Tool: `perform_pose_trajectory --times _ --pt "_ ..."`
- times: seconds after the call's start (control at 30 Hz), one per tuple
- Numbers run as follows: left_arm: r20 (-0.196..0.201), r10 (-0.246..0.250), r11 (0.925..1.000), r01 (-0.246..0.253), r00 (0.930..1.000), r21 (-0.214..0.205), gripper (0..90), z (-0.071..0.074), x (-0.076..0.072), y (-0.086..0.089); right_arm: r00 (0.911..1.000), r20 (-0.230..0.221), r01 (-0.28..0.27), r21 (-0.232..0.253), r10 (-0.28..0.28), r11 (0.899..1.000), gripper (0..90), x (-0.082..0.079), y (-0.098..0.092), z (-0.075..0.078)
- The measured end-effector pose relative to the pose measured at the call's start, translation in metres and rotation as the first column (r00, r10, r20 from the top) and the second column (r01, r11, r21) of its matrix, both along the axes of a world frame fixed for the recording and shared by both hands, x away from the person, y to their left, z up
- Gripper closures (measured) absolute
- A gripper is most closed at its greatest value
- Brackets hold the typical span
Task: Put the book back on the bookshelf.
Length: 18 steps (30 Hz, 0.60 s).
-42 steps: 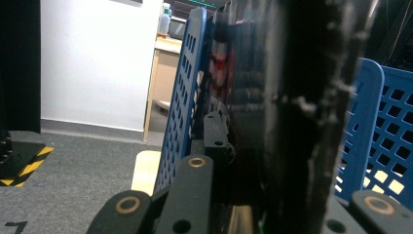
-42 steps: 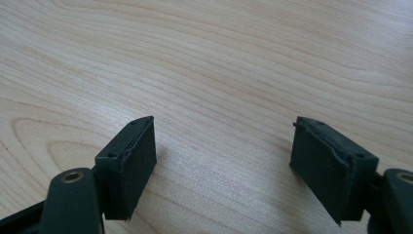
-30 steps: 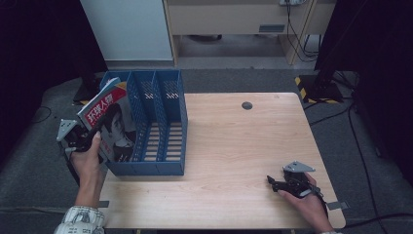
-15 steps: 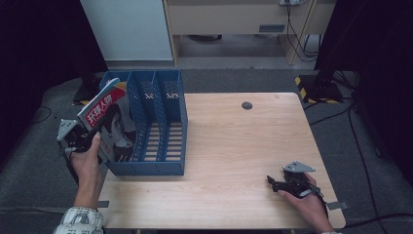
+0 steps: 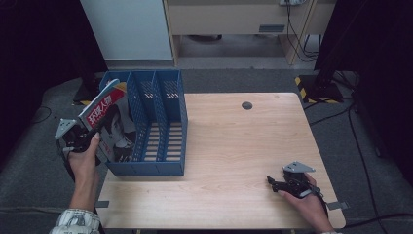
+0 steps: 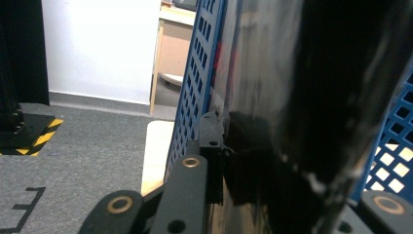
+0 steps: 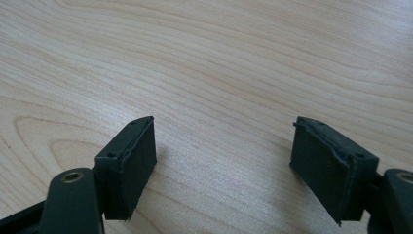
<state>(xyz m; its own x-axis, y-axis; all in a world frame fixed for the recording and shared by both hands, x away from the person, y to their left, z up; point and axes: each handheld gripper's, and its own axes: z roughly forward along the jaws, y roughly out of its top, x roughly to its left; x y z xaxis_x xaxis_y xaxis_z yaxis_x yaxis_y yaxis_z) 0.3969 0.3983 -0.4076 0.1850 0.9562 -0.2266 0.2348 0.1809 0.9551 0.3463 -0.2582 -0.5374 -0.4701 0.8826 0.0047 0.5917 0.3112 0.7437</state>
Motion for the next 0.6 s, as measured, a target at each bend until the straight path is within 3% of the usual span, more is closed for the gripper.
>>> perform_pose_trajectory --times 0.1,0.3,0.37,0.5,0.6 --pt "0.011 -0.011 0.9999 0.01 0.9999 0.002 78.2 0.009 0.0 0.001 1.0 0.0 -0.004 -0.002 0.004 1.0 24.7 -0.001 0.0 0.0" --pt "0.017 -0.006 0.9986 0.005 0.9998 0.052 72.1 0.033 0.003 0.002 1.0 -0.002 -0.008 -0.003 0.008 1.0 24.7 -0.001 0.0 0.0" --pt "0.008 -0.021 0.9989 0.02 0.9998 0.041 71.4 0.041 0.007 0.002 1.0 -0.002 -0.008 -0.002 0.008 1.0 24.7 -0.001 0.0 0.0" --pt "-0.003 -0.051 0.9986 0.051 0.9987 0.011 70.3 0.044 0.012 0.001 1.0 -0.002 -0.009 -0.002 0.009 1.0 24.7 -0.001 0.0 0.0" --pt "-0.026 -0.051 0.9979 0.052 0.9984 0.039 73.4 0.044 0.015 -0.001 1.0 -0.002 -0.009 -0.003 0.009 1.0 24.7 -0.001 0.0 0.0"
